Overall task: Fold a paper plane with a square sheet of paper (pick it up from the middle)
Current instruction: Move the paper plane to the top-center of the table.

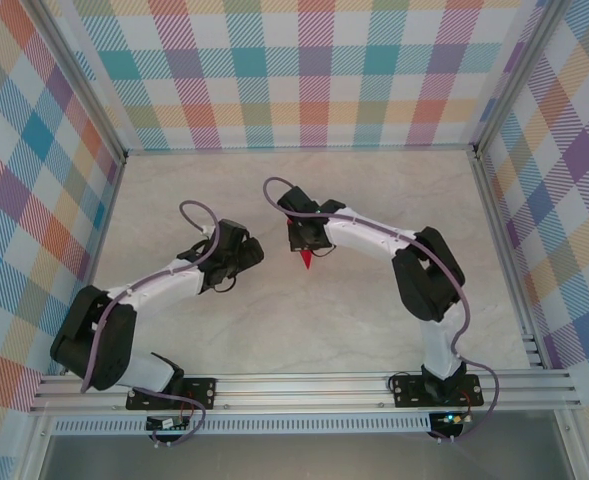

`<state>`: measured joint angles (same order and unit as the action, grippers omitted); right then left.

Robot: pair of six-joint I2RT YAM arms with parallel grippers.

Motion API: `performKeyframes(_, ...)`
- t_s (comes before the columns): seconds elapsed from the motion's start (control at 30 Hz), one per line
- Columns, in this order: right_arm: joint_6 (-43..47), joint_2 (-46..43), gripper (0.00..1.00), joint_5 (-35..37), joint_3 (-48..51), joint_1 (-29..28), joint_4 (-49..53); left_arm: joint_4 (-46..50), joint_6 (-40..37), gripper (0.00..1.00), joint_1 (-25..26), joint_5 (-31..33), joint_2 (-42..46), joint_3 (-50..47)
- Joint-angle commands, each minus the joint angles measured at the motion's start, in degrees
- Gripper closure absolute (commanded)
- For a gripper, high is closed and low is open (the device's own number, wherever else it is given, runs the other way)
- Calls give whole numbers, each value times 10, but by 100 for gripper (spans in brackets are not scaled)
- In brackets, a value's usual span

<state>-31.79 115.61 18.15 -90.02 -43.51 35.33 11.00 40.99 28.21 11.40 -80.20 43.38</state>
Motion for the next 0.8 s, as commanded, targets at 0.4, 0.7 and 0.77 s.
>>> performKeyframes(0.4, 88, 179, 90, -22, -185, 38, -34, 105, -54, 1, -18, 92, 87, -28)
performKeyframes(0.7, 65, 221, 87, -29, -226, 48, 0, 108, -43, 0, -19, 86, 73, -24)
performKeyframes(0.77, 63, 226, 86, -30, -234, 48, 7, 108, -42, 0, -18, 84, 69, -22)
